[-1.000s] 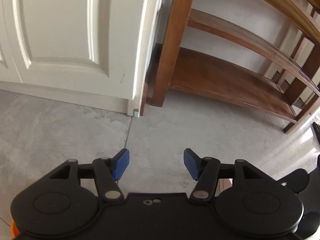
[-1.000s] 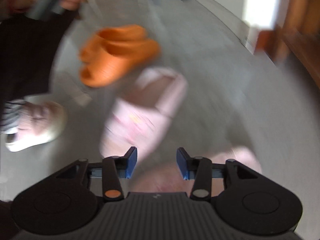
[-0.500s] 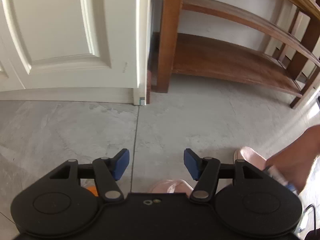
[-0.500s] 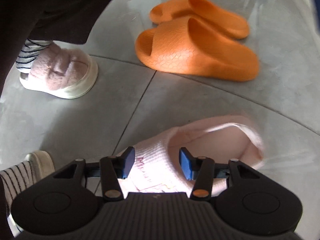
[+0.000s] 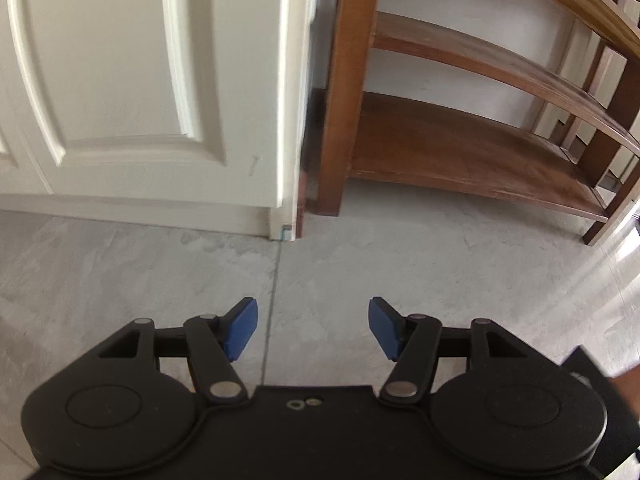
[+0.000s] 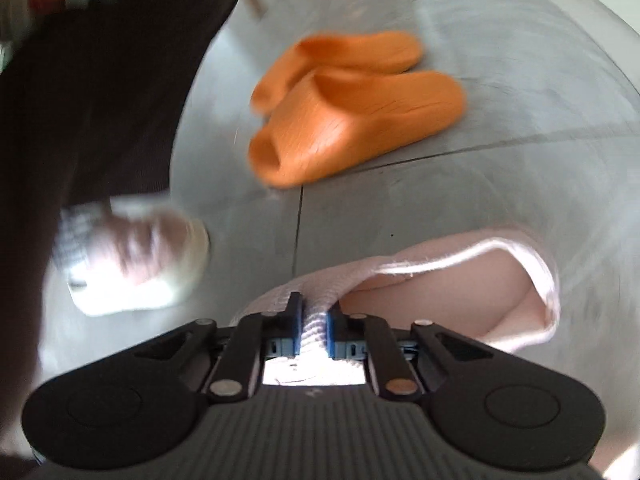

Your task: Organize scattered shoes

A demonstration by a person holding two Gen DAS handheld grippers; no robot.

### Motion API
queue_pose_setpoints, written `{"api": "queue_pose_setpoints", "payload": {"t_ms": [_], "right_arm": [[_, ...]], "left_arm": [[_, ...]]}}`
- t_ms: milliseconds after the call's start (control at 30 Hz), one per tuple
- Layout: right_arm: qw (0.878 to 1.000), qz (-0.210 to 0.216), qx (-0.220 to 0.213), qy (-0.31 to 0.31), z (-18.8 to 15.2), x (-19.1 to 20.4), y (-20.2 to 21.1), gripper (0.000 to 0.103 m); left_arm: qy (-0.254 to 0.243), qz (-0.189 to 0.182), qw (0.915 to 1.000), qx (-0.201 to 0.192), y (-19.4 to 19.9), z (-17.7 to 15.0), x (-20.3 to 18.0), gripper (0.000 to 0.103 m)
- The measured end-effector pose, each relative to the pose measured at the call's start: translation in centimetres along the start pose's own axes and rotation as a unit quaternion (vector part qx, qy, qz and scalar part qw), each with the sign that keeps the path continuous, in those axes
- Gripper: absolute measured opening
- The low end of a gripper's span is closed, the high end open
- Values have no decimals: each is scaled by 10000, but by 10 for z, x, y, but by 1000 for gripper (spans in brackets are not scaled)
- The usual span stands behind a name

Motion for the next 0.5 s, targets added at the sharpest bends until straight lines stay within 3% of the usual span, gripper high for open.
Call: {"api": "queue_pose_setpoints", "payload": {"t_ms": [133, 233, 333, 400, 500], "right_arm": [[9919, 402, -885, -819, -24, 3, 35, 12], [9840, 424, -1365, -1066, -37, 12, 69, 12], [9735, 243, -1882, -1278, -57, 31, 108, 12], [9676, -183, -2072, -1429, -81, 42, 145, 12], [9692, -803, -1764, -1521, -113, 48, 175, 12]], "left_arm": [[-102, -213, 9997, -85, -7, 11, -16, 61], [-242, -379, 9989, -101, -14, 17, -32, 62], [-412, -543, 9976, -72, -21, 21, -51, 62], [-529, -658, 9964, -20, -26, 22, -65, 62], [-738, -799, 9940, 51, -33, 20, -85, 62]]}}
Point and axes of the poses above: each gripper's, at about its wrist camera, not at the fingertips, and y roughly against the way its jaws point, x to its left, z to its top, the point moved 7 cm from there along -y, roughly the way its jaws point, and after that the axes turned 14 degrees about x, right-handed, at the moved point
